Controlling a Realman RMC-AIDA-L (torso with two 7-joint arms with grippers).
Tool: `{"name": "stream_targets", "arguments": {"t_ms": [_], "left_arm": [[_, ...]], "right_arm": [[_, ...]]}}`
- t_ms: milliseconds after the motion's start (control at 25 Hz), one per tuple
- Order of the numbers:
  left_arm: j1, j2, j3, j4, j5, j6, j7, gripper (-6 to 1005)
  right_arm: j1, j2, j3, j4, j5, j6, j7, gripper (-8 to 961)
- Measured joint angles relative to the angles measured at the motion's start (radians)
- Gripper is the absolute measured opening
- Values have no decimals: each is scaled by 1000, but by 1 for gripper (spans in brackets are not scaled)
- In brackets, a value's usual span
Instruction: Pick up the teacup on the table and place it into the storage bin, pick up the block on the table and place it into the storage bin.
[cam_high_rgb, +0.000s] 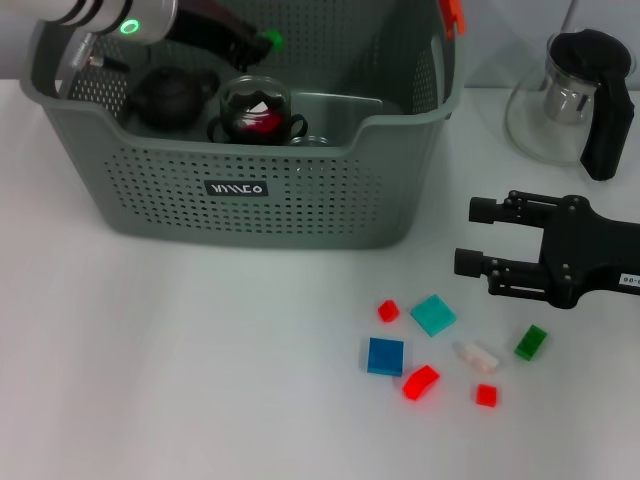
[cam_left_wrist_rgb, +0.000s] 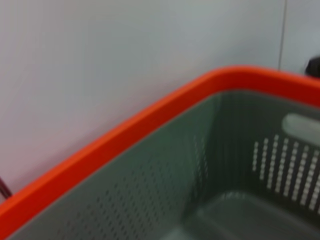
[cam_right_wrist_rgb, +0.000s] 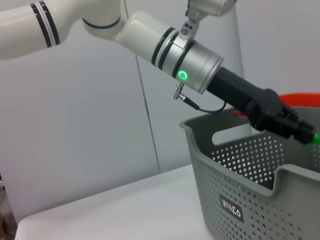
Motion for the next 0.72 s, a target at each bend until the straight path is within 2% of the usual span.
{"name": "stream_targets", "arguments": {"t_ms": [200,440,560,640,720], "left_arm": [[-12,-8,42,-3,101,-19,-88,303],[12,-26,36,38,71,-30,-100,406],[83,-46,22,153,-44,-7,-90,457],[147,-56,12,234,-172,20,-62,491],[227,-65,-17,304,-371,82,22,487]], "right_arm": [[0,0,1,1,0,0,0,740],[0,0,1,1,0,2,0,741],[-1,0,1,1,1,3,0,741],[-2,0,1,1,3,4,0,741],[-4,0,2,0,4,6,0,741]]}}
